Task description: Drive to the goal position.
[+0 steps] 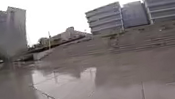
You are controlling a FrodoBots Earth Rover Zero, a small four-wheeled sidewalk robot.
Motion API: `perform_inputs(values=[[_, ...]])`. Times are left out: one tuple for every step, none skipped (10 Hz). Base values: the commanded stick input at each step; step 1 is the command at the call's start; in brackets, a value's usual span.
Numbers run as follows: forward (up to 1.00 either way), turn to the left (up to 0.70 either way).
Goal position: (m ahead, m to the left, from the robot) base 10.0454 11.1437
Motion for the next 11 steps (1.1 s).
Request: perform_inputs(values=[[0.70,0.01],[0.70,0.05],[0.70,0.35],[0.70,0.35],[0.70,0.35],[0.70,0.35],[0.70,0.35],[0.70,0.33],[0.70,0.26],[0.70,0.02],[0.70,0.00]])
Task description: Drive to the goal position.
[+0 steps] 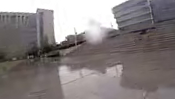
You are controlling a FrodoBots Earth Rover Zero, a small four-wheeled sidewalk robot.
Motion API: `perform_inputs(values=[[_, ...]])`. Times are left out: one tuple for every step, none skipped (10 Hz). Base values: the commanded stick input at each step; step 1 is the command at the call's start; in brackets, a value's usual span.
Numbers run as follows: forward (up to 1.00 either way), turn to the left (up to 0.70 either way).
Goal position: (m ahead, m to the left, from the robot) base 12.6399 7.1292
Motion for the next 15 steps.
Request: perform_inputs(values=[[0.70,0.00],[0.70,0.00],[0.70,0.00],[0.70,0.01],[0.70,0.02],[0.70,0.02],[0.70,0.02],[0.70,0.02],[0.70,0.02],[0.70,0.02],[0.70,0.01],[0.70,0.01],[0.70,0.12],[0.70,0.28],[0.70,0.34]])
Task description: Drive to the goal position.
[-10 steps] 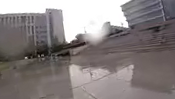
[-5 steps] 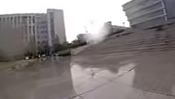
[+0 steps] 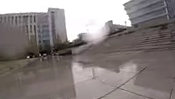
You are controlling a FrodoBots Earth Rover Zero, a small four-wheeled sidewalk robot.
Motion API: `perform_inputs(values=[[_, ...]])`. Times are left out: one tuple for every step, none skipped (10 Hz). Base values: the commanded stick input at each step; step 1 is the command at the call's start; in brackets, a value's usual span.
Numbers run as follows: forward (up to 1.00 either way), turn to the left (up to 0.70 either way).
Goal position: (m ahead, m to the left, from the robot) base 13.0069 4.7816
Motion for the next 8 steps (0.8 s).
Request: perform_inputs(values=[[0.70,0.27],[0.70,0.08],[0.70,0.00],[0.70,0.00],[0.70,0.00],[0.70,0.00],[0.70,0.00],[0.70,0.00]])
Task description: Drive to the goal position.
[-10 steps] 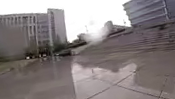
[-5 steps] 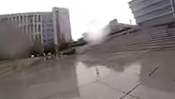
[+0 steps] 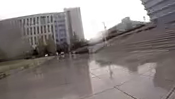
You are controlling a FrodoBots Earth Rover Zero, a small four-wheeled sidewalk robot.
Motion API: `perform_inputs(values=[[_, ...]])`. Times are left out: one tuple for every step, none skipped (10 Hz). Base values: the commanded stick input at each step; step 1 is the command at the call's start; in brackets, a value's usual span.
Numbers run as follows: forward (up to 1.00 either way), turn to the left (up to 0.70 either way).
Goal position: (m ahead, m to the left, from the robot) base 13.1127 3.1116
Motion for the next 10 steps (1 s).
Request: perform_inputs(values=[[0.70,0.01],[0.70,0.02],[0.70,0.02],[0.70,0.02],[0.70,0.02],[0.70,0.02],[0.70,0.00],[0.70,0.01],[0.70,0.02],[0.70,0.02]])
